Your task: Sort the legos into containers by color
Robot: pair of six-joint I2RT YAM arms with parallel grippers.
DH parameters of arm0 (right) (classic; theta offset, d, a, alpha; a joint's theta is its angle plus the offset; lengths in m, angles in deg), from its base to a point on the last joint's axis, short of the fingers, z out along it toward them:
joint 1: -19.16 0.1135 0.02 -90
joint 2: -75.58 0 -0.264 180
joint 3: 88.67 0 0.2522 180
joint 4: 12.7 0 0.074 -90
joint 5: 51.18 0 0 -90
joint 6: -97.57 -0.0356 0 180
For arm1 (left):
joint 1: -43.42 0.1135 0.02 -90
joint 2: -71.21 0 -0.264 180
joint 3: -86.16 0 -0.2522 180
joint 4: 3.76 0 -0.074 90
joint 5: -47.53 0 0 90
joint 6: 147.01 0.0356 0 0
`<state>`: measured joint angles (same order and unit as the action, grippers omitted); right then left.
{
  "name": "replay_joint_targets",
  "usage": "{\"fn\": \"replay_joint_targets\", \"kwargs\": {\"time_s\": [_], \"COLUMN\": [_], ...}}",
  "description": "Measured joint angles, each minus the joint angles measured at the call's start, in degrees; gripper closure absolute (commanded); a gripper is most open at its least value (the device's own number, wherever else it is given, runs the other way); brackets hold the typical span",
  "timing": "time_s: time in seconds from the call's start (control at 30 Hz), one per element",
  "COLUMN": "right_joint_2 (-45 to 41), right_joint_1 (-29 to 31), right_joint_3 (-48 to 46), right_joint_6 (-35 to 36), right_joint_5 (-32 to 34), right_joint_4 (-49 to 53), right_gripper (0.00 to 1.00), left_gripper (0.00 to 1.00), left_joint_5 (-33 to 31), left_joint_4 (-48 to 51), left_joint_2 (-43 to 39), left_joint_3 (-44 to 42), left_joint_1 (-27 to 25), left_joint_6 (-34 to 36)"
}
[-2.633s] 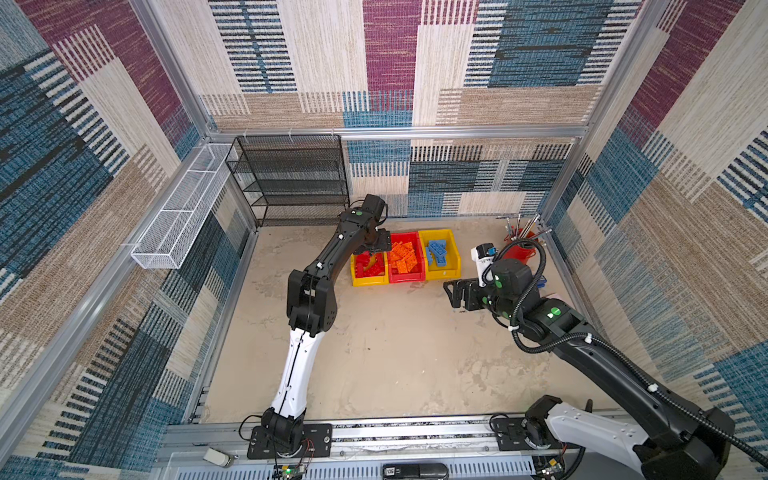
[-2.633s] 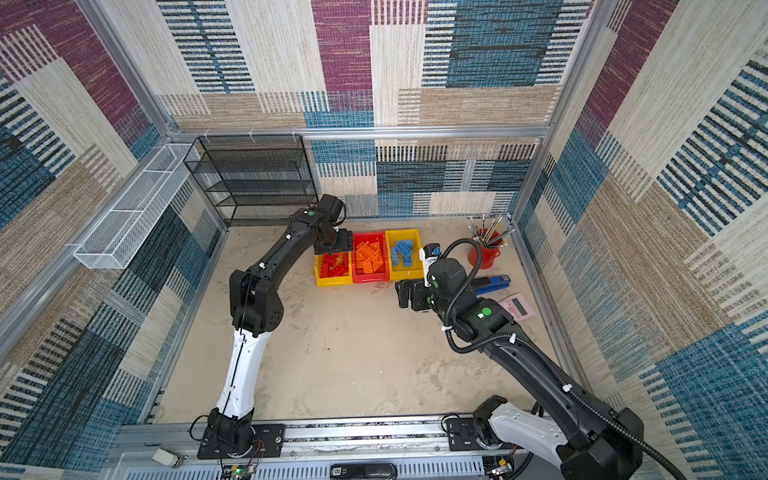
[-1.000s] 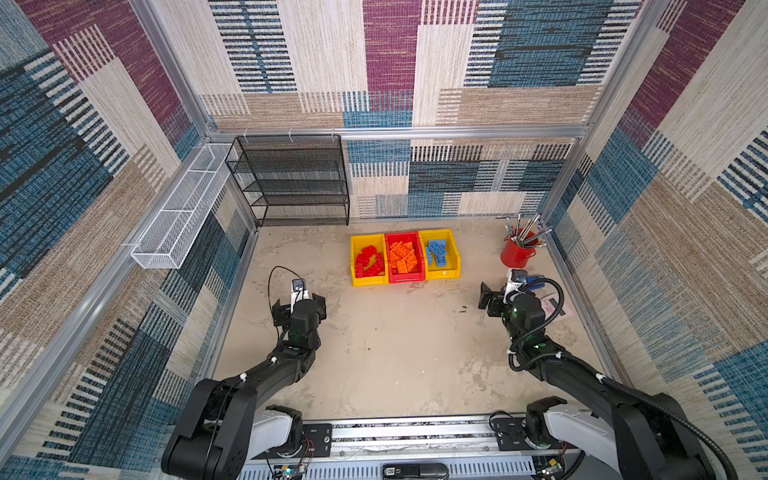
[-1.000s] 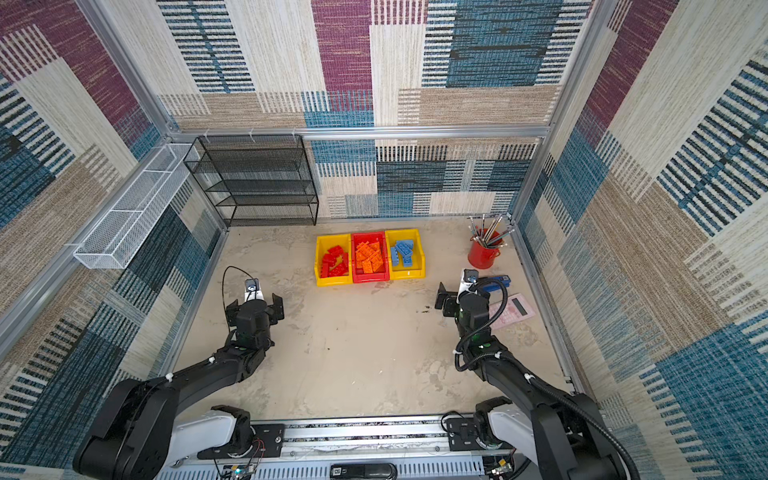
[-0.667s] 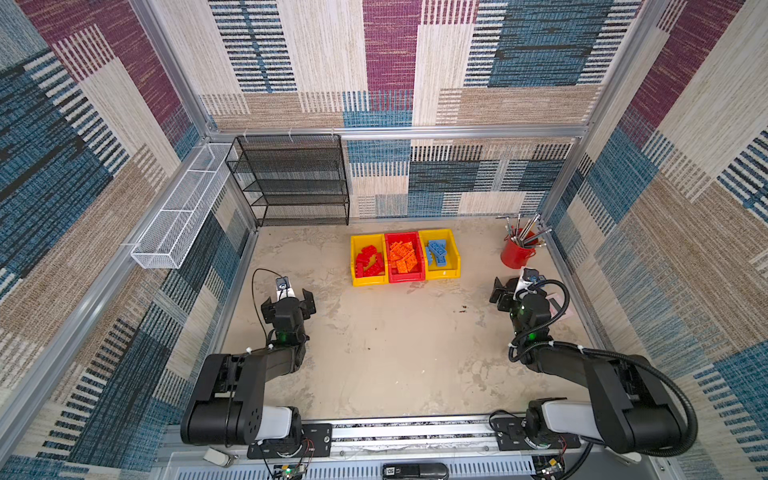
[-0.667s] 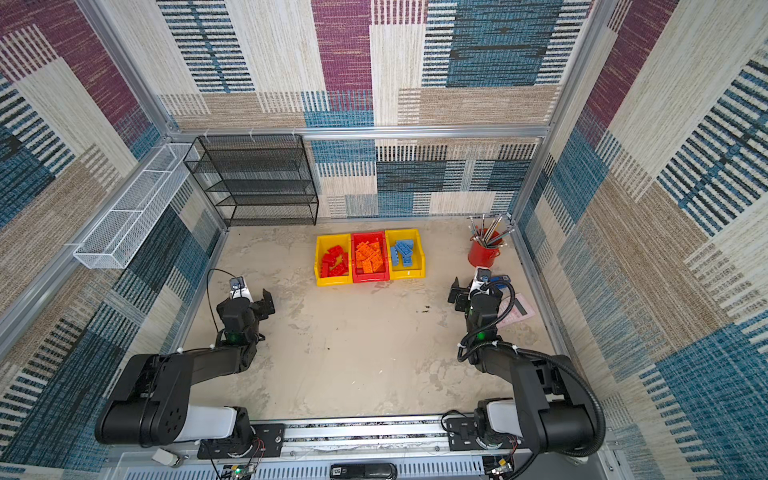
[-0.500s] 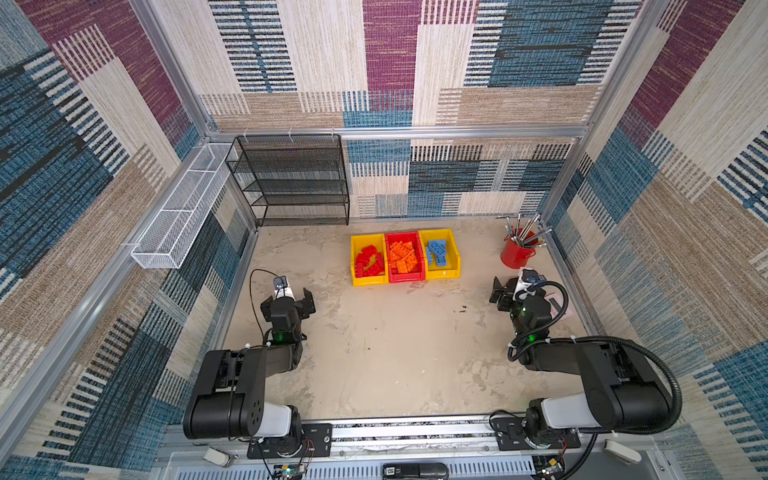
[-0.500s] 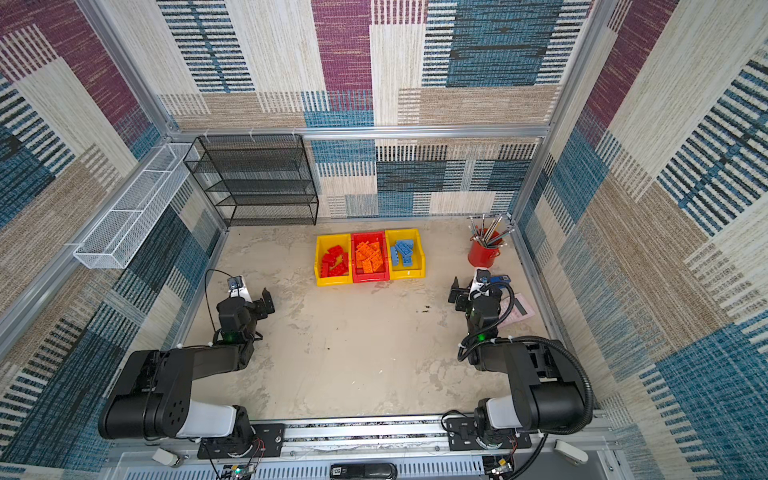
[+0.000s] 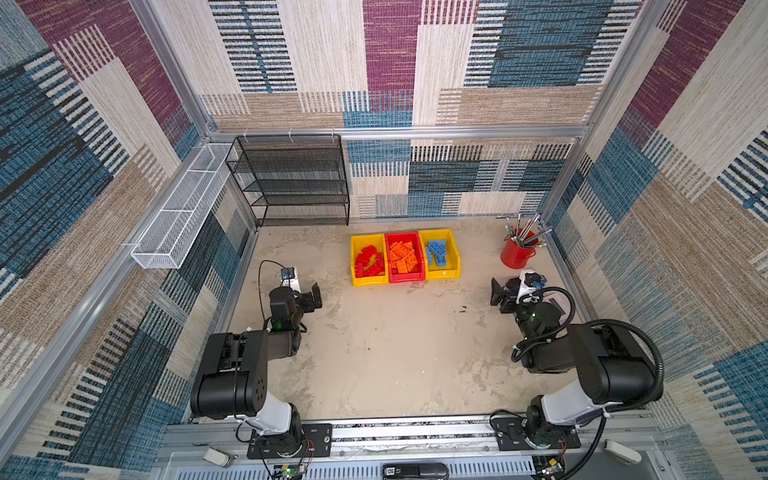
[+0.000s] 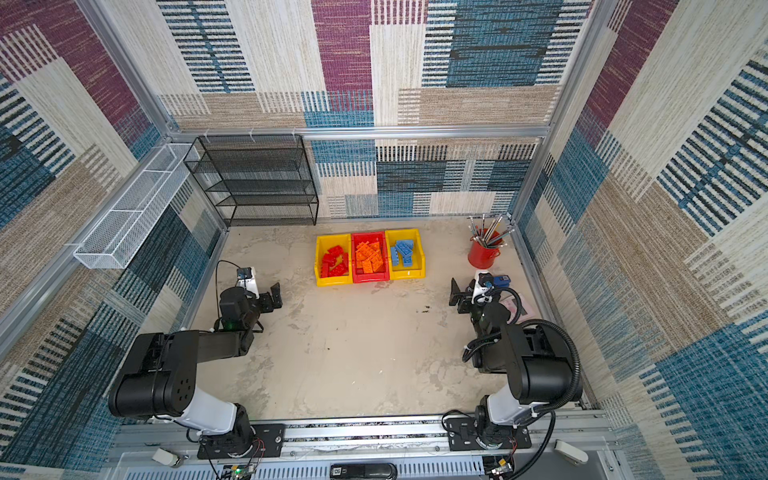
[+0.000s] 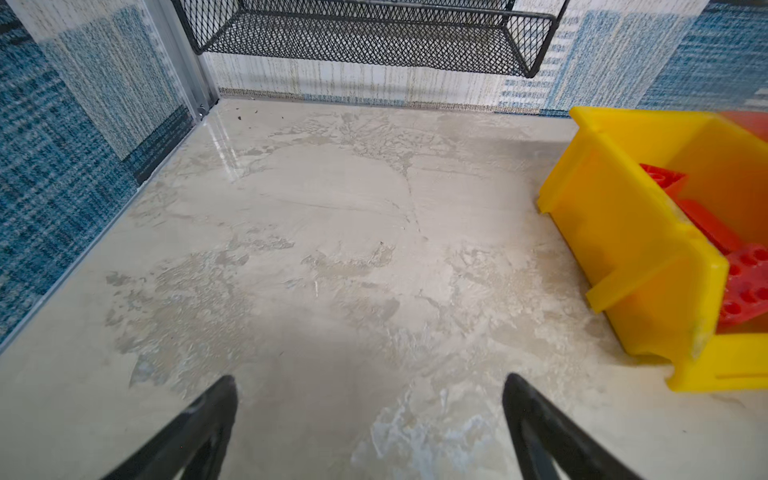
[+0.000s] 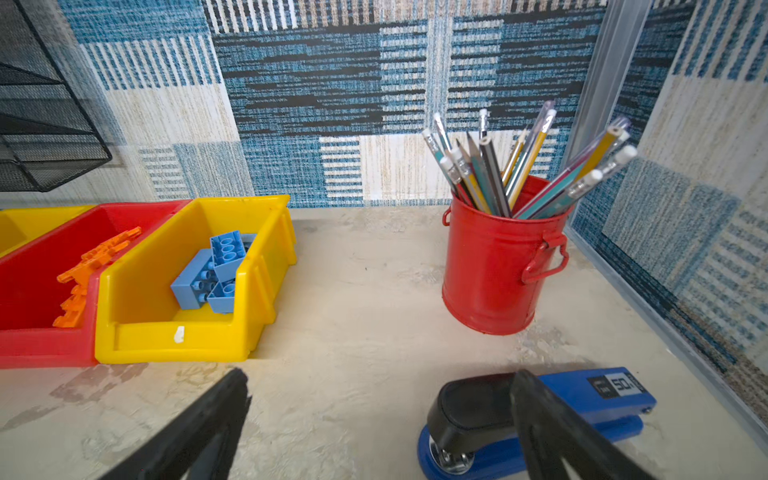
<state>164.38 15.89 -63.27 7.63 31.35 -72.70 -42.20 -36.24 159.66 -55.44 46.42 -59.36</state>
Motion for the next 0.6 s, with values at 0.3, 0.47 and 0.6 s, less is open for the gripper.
{"fn": "replay_joint_targets", "kwargs": {"time_s": [0.3, 0.47, 0.6], "right_joint_2": [0.0, 0.0, 0.0], "right_joint_1": [-0.02, -0.02, -0.02], "right_joint_3": [-0.44, -0.44, -0.44], "right_joint_6": [0.0, 0.0, 0.0], "right_joint_5": [-0.98, -1.05, -1.05], "right_joint_4": [-0.81, -1.05, -1.2], "right_gripper": [0.01, 0.01, 0.01], "left_gripper": [0.0, 0.0, 0.0], "left_joint_5": [0.35, 0.52, 0.52], "left_joint_4": [0.59, 0.59, 0.59], "left_joint_2": [-0.02, -0.02, -0.02], "left_joint_3": [0.0, 0.0, 0.0], "left_joint_1": [0.02, 0.02, 0.02], "left_joint_6": [0.02, 0.04, 0.09]}}
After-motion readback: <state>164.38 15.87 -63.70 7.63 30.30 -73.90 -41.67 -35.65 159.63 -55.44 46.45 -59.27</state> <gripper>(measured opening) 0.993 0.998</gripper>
